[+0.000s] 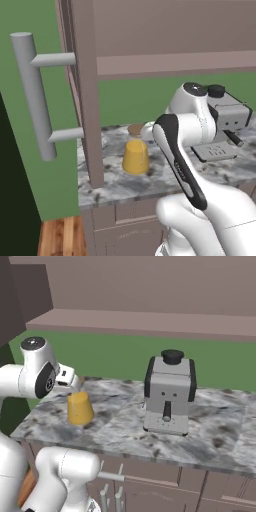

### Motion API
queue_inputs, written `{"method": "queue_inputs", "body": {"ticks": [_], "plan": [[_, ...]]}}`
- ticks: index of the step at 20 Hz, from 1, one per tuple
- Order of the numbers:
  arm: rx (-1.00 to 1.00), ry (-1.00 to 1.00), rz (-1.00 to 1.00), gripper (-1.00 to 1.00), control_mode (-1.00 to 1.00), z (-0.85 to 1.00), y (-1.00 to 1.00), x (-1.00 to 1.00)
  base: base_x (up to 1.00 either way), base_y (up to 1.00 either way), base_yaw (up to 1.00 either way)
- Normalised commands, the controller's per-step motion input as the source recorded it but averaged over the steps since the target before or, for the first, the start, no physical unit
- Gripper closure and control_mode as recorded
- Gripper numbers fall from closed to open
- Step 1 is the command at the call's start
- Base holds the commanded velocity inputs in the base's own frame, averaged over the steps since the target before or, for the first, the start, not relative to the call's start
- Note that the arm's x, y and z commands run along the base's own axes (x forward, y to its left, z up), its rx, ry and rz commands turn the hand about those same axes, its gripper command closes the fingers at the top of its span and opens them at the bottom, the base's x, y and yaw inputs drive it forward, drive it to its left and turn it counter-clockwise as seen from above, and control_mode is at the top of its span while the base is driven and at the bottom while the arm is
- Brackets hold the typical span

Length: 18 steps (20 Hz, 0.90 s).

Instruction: There is a tray on the dining counter. Grab the cup, mug, and pitcher and place them on the tray. The pitcher may be placed next to the tray if it cannot fit the tray.

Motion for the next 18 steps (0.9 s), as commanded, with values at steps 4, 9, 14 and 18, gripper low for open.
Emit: {"method": "queue_inputs", "body": {"ticks": [4, 9, 14, 18], "plan": [[0.00, 0.00, 0.04, -1.00, -1.00, -0.08, 0.00, 0.21, 0.00, 0.00, 0.00], [0.00, 0.00, 0.02, -1.00, -1.00, -0.01, 0.00, 0.24, 0.00, 0.00, 0.00], [-0.02, 0.00, 0.03, -1.00, -1.00, -0.08, 0.00, 0.29, 0.00, 0.00, 0.00], [-0.08, 0.00, 0.04, -1.00, -1.00, -0.17, 0.05, 0.19, 0.00, 0.00, 0.00]]}}
